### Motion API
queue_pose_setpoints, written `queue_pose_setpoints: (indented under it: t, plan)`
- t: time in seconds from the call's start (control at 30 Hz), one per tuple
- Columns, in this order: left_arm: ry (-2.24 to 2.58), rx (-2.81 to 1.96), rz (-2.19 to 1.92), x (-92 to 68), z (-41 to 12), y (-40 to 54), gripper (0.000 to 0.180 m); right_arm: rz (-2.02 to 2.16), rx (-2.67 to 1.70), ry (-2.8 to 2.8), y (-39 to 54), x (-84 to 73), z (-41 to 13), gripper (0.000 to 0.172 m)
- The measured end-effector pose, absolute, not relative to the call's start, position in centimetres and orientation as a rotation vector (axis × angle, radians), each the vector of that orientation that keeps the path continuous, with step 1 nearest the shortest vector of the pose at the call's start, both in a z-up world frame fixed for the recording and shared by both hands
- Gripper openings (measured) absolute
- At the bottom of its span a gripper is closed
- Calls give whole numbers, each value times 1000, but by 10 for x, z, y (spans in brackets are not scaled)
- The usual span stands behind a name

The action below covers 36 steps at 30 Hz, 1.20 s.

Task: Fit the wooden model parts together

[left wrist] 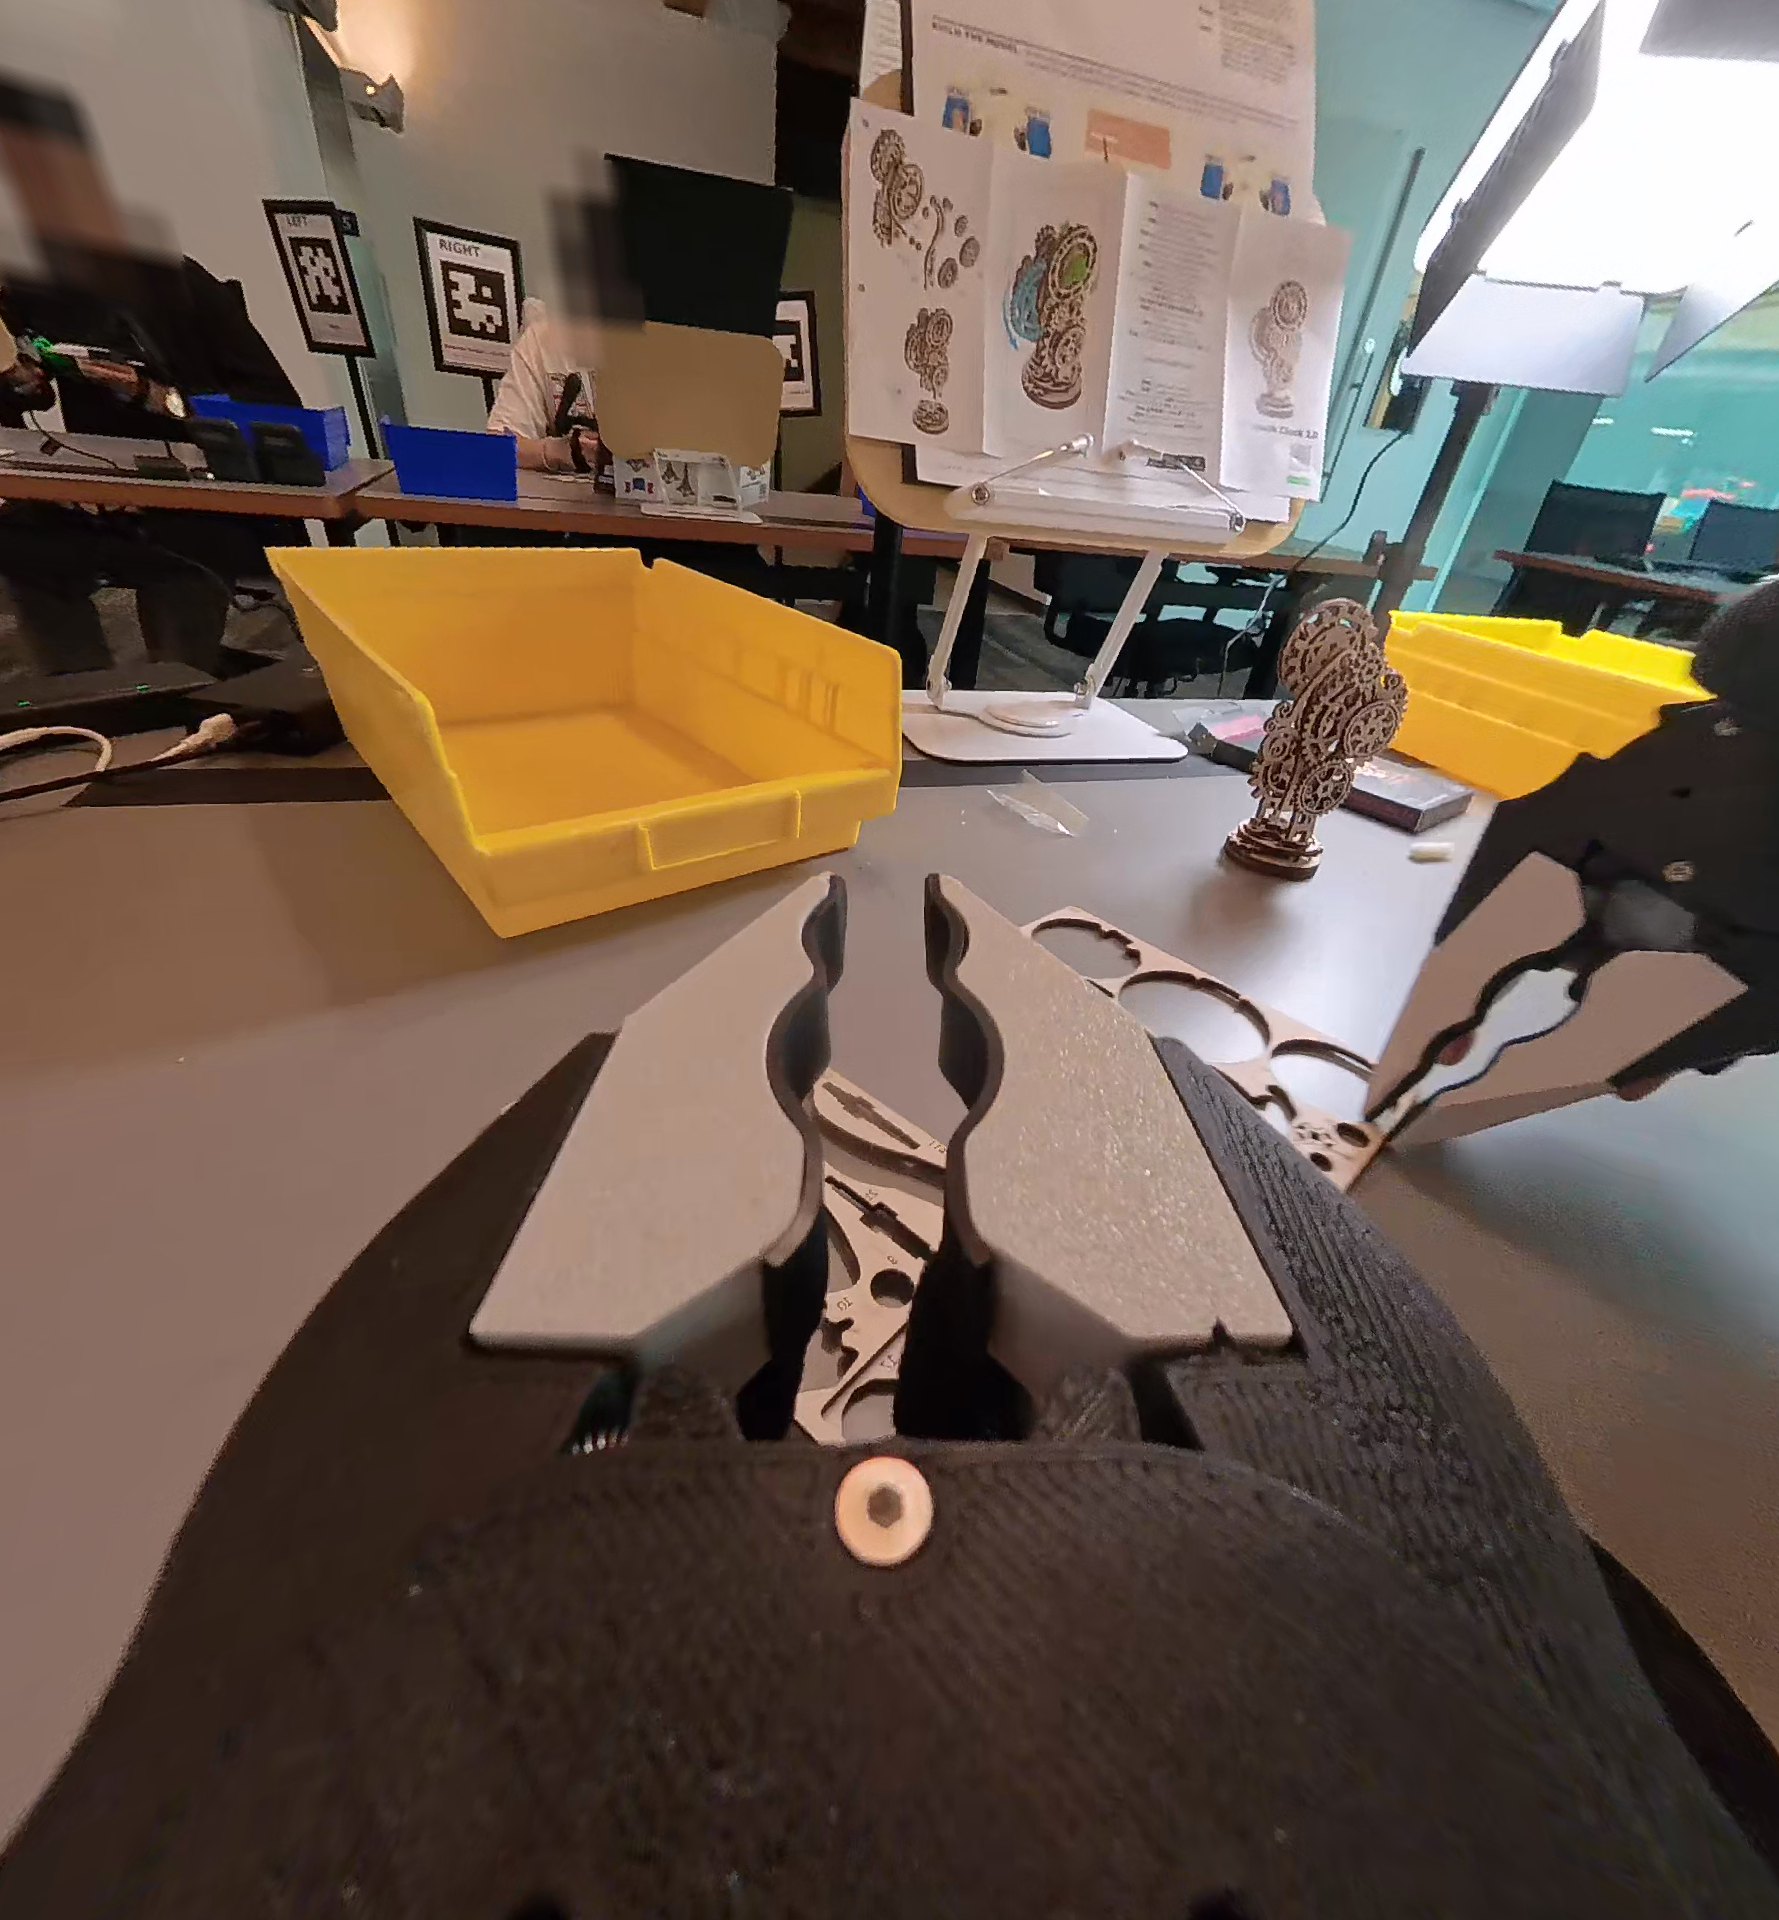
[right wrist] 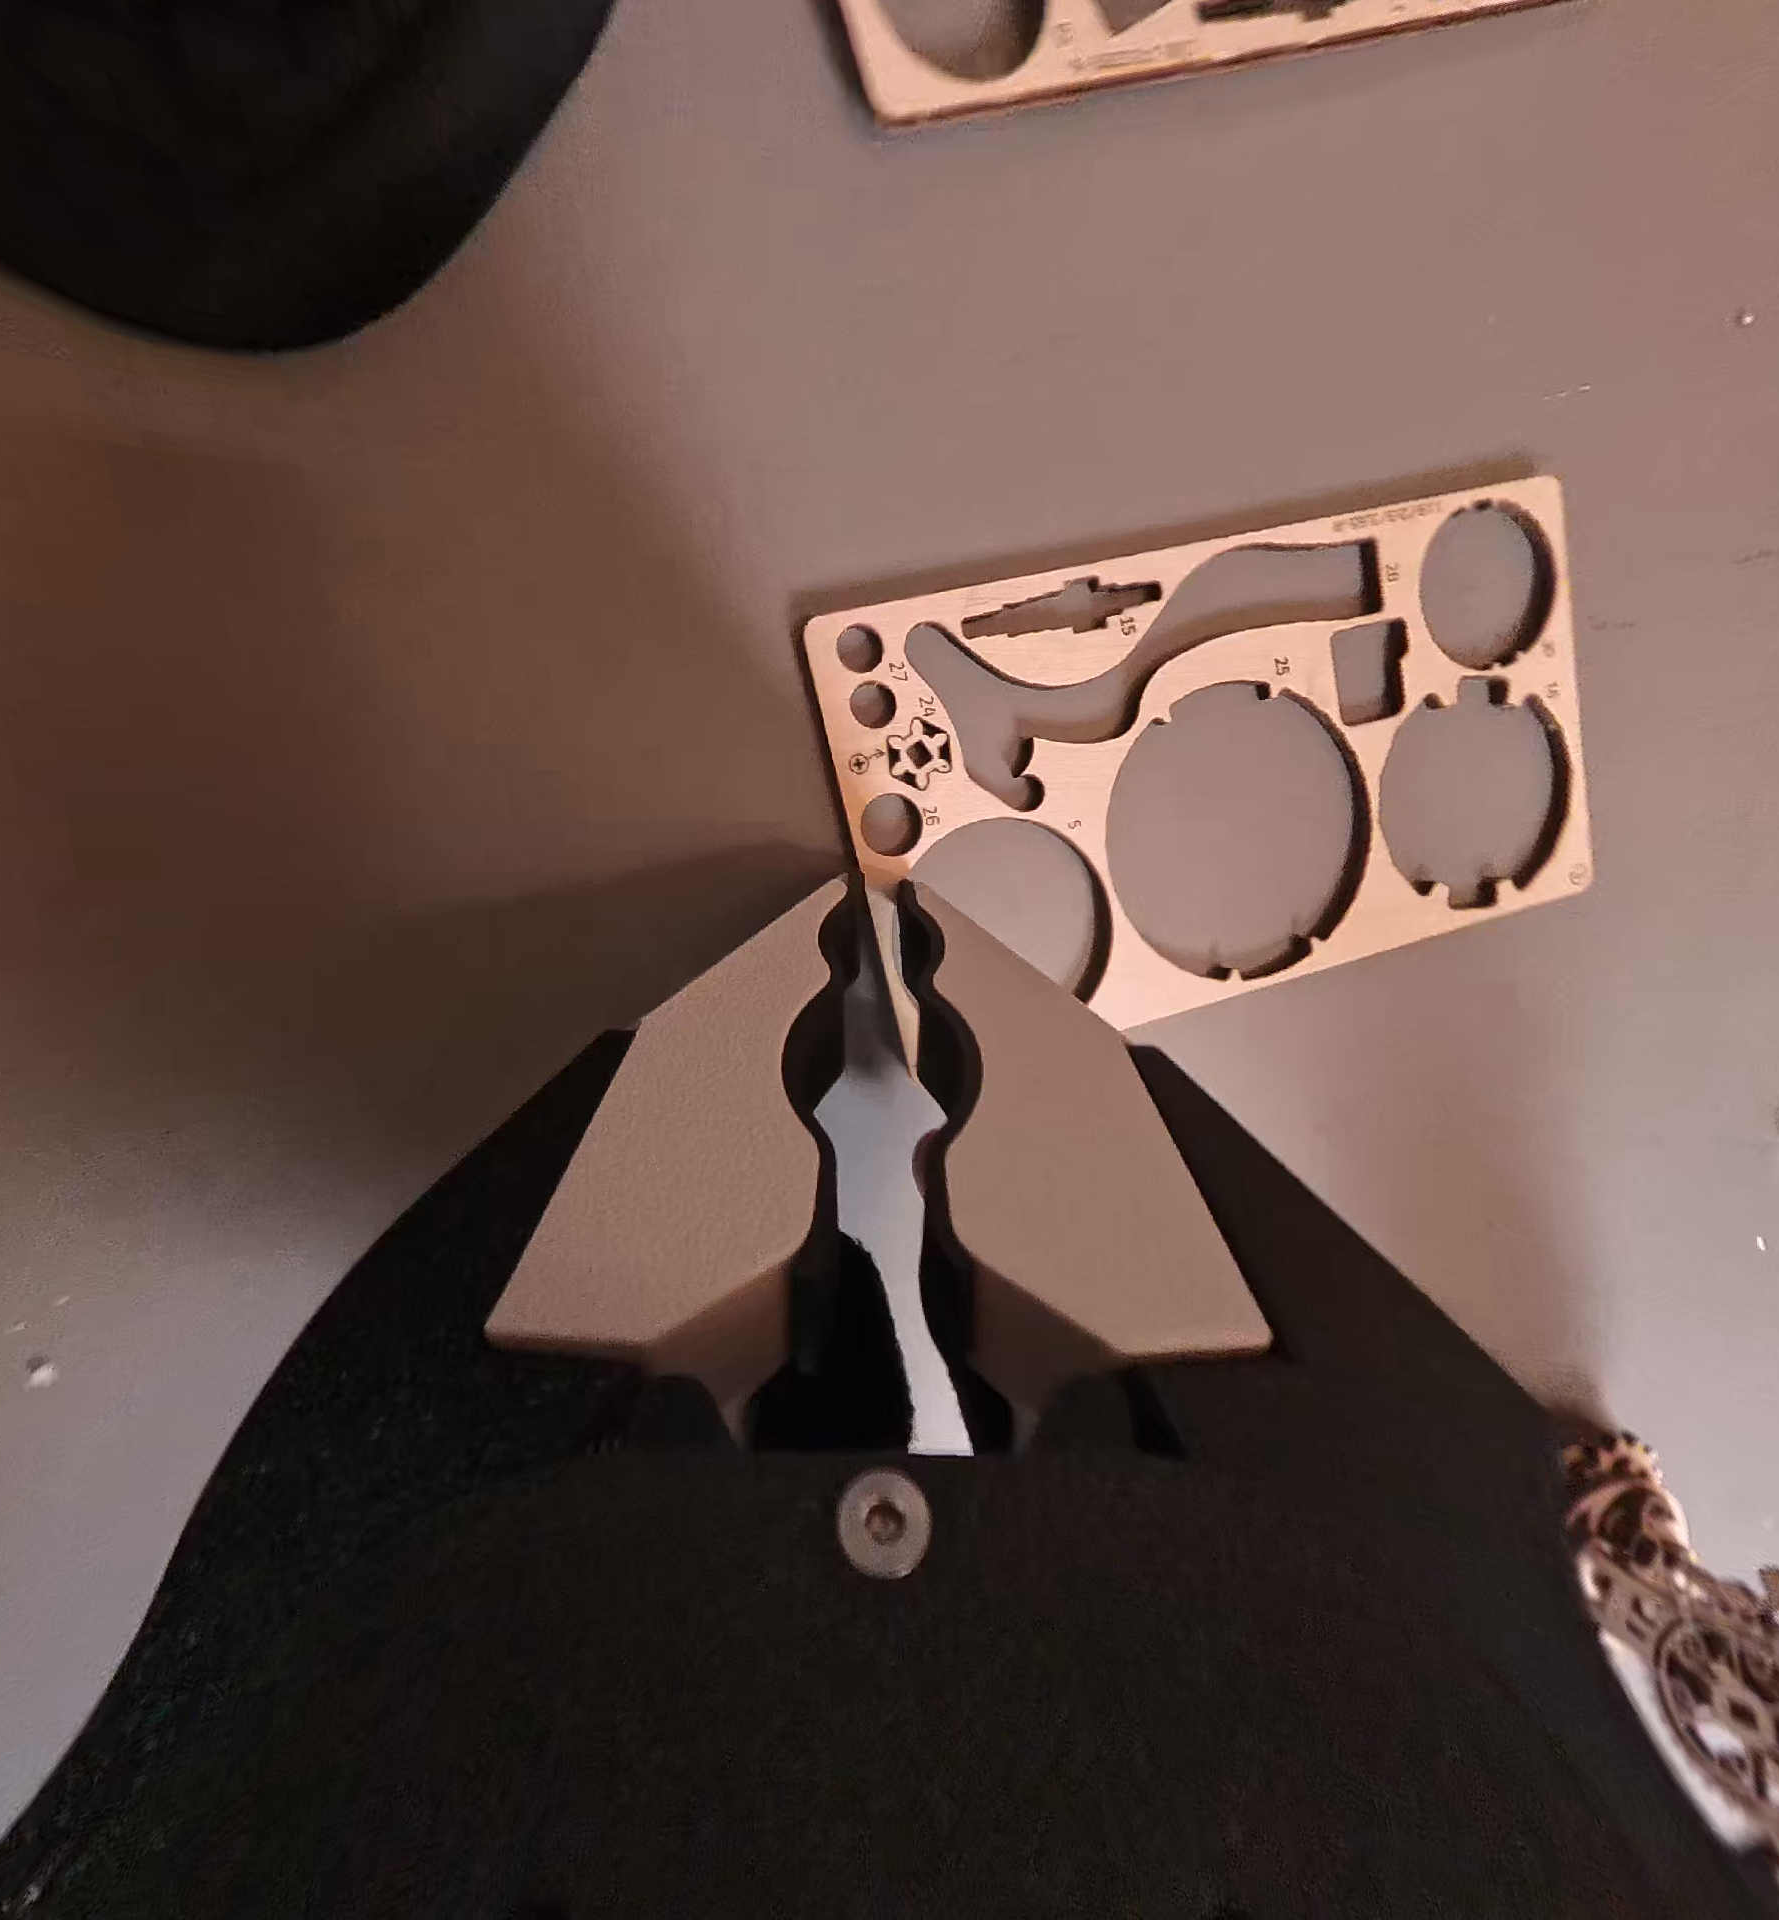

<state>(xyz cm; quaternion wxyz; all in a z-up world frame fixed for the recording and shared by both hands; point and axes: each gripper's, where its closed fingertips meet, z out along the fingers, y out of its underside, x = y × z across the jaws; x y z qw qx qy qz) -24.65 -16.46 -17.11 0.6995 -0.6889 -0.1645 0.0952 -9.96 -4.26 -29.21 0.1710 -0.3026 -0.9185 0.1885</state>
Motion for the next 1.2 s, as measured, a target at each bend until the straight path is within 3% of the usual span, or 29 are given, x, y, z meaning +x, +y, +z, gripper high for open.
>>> queue_pose_setpoints:
  t: [0.27, 0.7, 0.97, 1.1, 1.2]
  plan:
    - [-307, -1611, 190, -232, -184, -156, 15, 643, -920, -2390, -20, 28, -224, 3]
    - [-187, -1692, 199, -205, -183, -129, 19, 163, -1147, -1847, 231, 142, -96, 0]
    - [-188, -1782, 256, -202, -199, -137, 21, 112, -1273, -1747, 355, 127, -127, 0]
    - [-164, -1860, 280, -204, -211, -143, 23, 208, -1341, -1690, 350, 132, -144, 6]
    - [-110, -2027, 234, -203, -237, -147, 36, 261, -1395, -1707, 329, 140, -163, 18]
